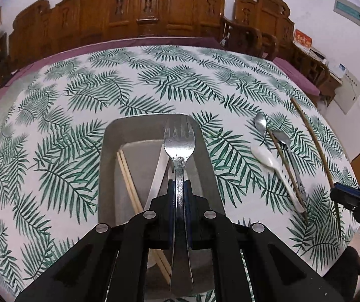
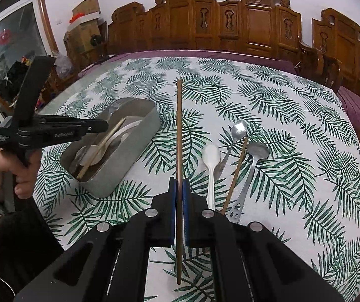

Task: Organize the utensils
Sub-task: 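Carry the steel fork into the grey tray and open the left tool while the right tool carries the chopstick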

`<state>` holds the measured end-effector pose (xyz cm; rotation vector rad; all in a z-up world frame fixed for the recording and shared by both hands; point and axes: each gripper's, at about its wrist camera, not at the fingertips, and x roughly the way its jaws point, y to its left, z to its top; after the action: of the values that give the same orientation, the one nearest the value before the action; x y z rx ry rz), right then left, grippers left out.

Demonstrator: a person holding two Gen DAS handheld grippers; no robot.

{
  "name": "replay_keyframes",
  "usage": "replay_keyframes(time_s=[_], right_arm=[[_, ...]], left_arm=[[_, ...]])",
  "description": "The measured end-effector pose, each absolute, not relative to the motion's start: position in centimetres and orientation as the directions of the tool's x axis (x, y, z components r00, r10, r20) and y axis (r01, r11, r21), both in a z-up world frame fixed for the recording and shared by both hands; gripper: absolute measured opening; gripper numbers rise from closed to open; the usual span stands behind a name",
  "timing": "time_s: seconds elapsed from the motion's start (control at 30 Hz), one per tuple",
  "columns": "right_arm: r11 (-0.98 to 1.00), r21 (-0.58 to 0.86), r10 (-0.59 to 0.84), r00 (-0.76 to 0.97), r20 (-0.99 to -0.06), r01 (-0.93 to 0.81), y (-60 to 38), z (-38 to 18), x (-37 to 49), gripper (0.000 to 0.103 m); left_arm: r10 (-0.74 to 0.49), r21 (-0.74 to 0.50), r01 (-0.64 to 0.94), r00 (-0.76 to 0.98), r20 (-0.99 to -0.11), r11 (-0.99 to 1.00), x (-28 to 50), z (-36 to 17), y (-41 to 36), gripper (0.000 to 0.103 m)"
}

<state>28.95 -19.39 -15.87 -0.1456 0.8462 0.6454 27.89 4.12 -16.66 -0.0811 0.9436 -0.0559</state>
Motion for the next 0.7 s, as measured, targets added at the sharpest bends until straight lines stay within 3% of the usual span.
replay_keyframes(time_s=[0.7], right_arm=[[0.811, 0.156, 0.473, 0.475, -0.742, -0.563, -19.1, -16.6, 28.7, 0.006]], left_arm=[[-0.071, -0.072, 0.018, 0.542, -0.838, 0.997, 29.3, -19.1, 4.0, 0.008]])
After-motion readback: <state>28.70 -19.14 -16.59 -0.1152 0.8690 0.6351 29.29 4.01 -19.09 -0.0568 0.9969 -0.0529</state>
